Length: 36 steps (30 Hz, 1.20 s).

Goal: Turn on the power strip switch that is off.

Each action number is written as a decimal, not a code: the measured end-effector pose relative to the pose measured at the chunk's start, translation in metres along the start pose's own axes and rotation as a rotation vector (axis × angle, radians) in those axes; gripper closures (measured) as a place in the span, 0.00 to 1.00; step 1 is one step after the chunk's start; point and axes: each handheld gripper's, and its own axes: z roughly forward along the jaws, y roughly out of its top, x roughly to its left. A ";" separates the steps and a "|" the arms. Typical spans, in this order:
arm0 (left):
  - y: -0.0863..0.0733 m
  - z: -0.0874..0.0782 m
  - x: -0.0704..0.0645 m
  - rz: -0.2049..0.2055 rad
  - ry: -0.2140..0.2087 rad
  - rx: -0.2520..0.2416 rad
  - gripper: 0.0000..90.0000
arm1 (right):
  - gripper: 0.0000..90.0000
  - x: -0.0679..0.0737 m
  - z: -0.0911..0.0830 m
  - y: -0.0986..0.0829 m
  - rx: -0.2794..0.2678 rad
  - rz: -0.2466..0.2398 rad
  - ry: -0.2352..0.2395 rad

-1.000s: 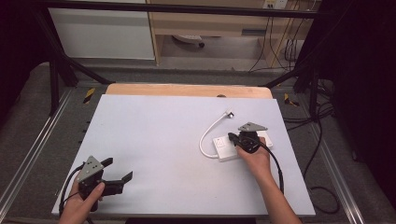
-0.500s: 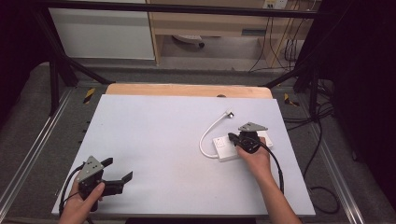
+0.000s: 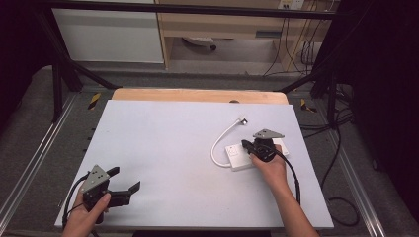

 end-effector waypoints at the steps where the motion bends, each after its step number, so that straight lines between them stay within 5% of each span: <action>1: 0.000 0.000 0.000 0.000 0.000 0.000 0.06 | 1.00 0.000 0.000 0.000 -0.003 0.003 0.001; 36: 0.000 0.000 0.000 0.002 -0.004 0.000 0.06 | 0.84 -0.002 -0.023 0.016 -0.093 0.041 0.003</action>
